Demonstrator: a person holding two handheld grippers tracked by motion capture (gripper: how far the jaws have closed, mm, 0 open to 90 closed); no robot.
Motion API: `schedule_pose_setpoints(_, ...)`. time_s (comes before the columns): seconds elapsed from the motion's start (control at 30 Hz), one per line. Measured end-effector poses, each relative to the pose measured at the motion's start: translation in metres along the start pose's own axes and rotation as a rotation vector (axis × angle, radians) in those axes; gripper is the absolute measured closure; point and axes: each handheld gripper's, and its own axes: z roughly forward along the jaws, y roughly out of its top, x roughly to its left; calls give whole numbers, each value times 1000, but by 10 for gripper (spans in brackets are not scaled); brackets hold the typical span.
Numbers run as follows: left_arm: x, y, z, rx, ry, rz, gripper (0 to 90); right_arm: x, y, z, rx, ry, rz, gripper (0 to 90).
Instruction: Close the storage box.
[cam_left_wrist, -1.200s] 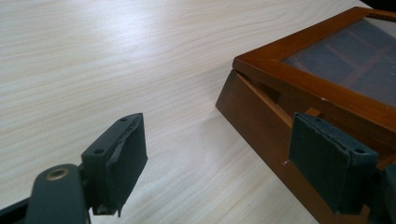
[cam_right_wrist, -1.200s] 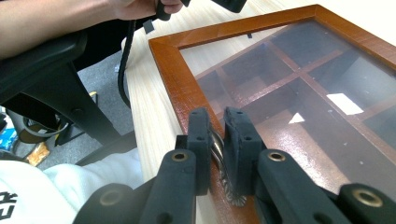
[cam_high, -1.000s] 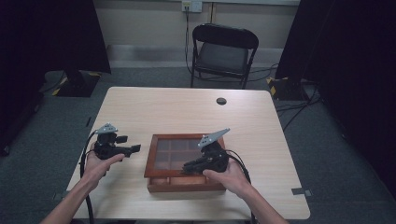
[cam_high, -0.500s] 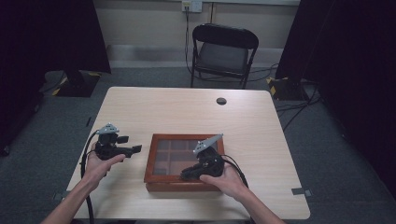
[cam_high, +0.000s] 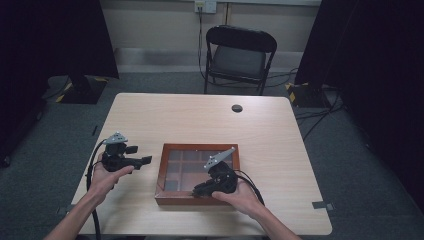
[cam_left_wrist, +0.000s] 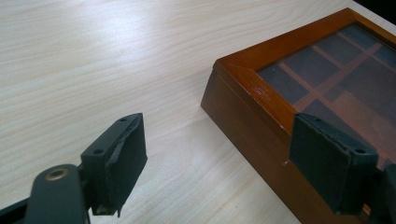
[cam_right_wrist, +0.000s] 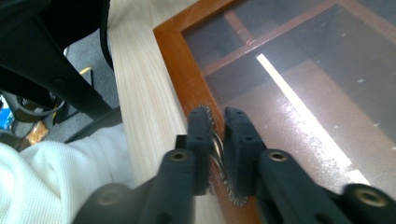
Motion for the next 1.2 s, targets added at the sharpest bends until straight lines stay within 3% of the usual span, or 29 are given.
schedule_pose_setpoints(0.03, 0, 0, 0, 0, 0, 0, 189, 0, 0, 0, 0, 0, 0, 724)
schedule_pose_setpoints(0.17, 1, -1, 0, 0, 4, -12, 188, -7, 2, -20, -79, -58, 24, 550)
schedule_pose_setpoints(0.27, 3, -2, 2, 13, 10, -11, 187, -16, 0, -39, -133, -135, 72, 416)
schedule_pose_setpoints(0.4, 2, -3, 4, 27, 0, -9, 180, -33, -10, -66, -203, -251, 131, 311)
schedule_pose_setpoints(0.5, 2, -3, 5, 38, 12, -7, 173, -46, -22, -85, -224, -334, 195, 245)
schedule_pose_setpoints(0.57, 3, -3, 6, 48, 18, -10, 173, -54, -32, -95, -215, -354, 271, 217)
schedule_pose_setpoints(0.7, 6, -6, 8, 63, 48, -32, 172, -64, -50, -108, -213, -429, 316, 147)
schedule_pose_setpoints(0.8, 10, -8, 10, 102, 79, -53, 177, -73, -66, -114, -212, -478, 351, 144)
schedule_pose_setpoints(0.93, 12, -10, 11, 116, 95, -28, 176, -89, -90, -116, -191, -552, 422, 148)
schedule_pose_setpoints(1.0, 11, -13, 13, 135, 114, -20, 179, -98, -101, -113, -152, -590, 491, 150)
schedule_pose_setpoints(1.03, 11, -13, 13, 135, 114, -20, 178, -98, -101, -113, -152, -590, 491, 150)
schedule_pose_setpoints(1.07, 11, -14, 13, 138, 108, -17, 178, -103, -109, -110, -120, -631, 515, 150)
schedule_pose_setpoints(1.2, 14, -18, 16, 148, 127, -21, 166, -109, -119, -106, -101, -769, 556, 150)
